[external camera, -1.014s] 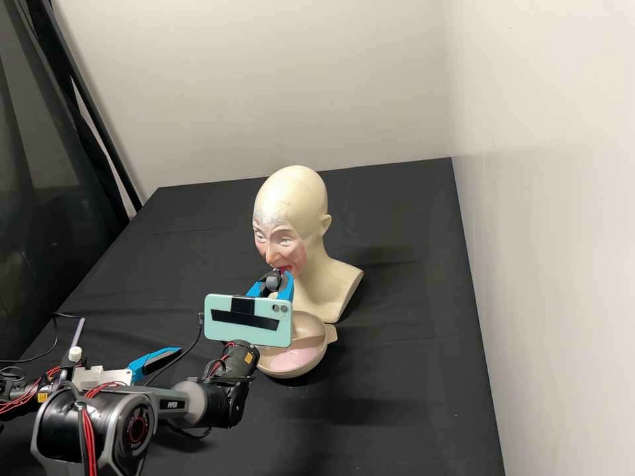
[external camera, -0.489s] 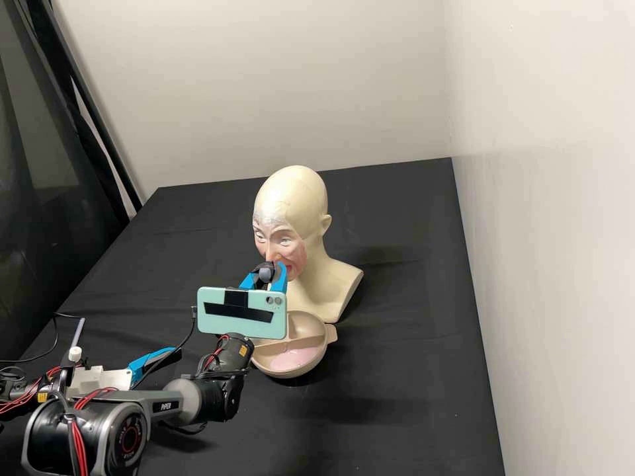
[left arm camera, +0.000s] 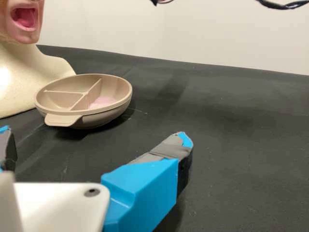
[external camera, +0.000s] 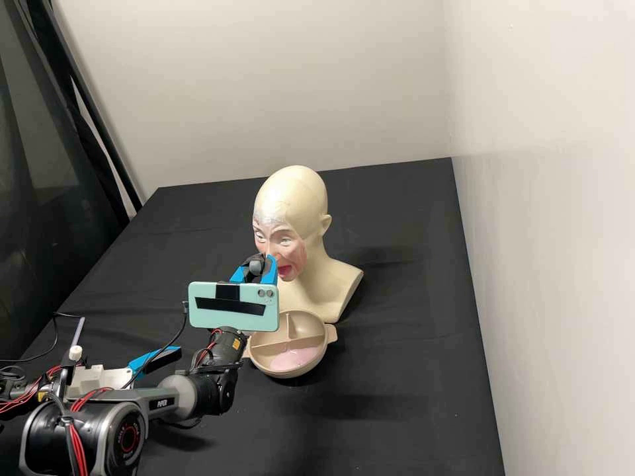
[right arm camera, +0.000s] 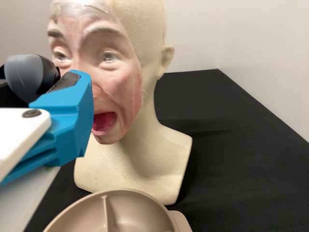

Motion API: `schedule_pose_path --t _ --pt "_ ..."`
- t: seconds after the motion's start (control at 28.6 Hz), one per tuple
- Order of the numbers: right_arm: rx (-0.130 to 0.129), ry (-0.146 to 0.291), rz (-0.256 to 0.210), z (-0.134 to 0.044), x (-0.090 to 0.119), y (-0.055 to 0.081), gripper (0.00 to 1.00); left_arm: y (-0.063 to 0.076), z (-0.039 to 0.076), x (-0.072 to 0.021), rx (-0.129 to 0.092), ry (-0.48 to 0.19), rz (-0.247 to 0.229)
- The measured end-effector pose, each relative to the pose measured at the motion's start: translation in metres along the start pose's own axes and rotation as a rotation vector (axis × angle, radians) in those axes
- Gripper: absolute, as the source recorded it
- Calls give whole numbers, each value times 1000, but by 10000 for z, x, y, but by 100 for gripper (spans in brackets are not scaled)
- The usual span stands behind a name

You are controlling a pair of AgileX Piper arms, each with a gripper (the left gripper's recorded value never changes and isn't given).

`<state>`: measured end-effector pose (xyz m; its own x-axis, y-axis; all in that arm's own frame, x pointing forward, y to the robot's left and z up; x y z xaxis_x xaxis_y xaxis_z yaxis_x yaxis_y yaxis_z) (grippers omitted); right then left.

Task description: Feed the grandma with a spoon

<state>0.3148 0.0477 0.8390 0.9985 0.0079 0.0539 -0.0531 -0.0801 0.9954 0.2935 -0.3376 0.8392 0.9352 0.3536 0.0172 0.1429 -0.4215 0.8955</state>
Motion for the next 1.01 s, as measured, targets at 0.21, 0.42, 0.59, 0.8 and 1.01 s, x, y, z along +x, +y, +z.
schedule_pose_path --t 0.21,0.42,0.59,0.8,1.01 --pt "11 -1 3 -15 2 -11 0 3 -11 0 -1 4 1" --pt "12 -5 -6 -11 48 -61 0 6 -21 -1 -2 7 2" --pt "14 -6 3 -11 116 -58 0 6 -21 -1 -2 7 2" --pt "-4 -13 7 2 152 -40 0 -24 -30 11 -2 10 -8" --pt "2 -30 32 50 184 19 0 -17 -21 23 -2 6 -5"
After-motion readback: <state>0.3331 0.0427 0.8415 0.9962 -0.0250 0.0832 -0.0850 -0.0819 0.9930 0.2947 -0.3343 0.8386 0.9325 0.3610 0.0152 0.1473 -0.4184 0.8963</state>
